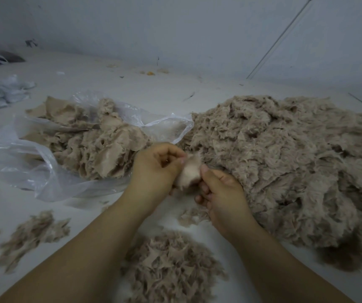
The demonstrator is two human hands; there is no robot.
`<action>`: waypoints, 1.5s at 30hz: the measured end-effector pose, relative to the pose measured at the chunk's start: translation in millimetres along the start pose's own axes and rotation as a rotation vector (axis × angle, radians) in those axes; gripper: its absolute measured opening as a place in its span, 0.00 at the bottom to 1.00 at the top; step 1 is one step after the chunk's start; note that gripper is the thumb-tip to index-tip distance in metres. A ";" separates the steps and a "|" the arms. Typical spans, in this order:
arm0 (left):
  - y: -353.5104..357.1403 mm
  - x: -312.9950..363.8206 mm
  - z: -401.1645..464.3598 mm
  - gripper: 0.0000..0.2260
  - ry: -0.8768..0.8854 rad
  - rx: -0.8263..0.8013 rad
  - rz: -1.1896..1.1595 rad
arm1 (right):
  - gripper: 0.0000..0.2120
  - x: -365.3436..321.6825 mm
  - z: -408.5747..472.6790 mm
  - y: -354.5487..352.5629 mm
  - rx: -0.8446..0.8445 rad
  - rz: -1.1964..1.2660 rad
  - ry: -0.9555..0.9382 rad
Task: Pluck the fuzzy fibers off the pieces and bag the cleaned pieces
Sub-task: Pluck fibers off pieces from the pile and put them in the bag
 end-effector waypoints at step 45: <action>21.0 -10.9 5.0 0.07 0.302 -0.349 0.402 | 0.09 4.7 7.5 -3.9 0.016 -0.016 -0.017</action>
Point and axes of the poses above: each hand's wrist, its own z-axis towards the middle knuckle, its own y-axis out of the palm, x = y × z, the point moved 3 cm from there along z, towards the middle knuckle, and after that the axes turned 13 degrees about y, right-handed, at the moved point
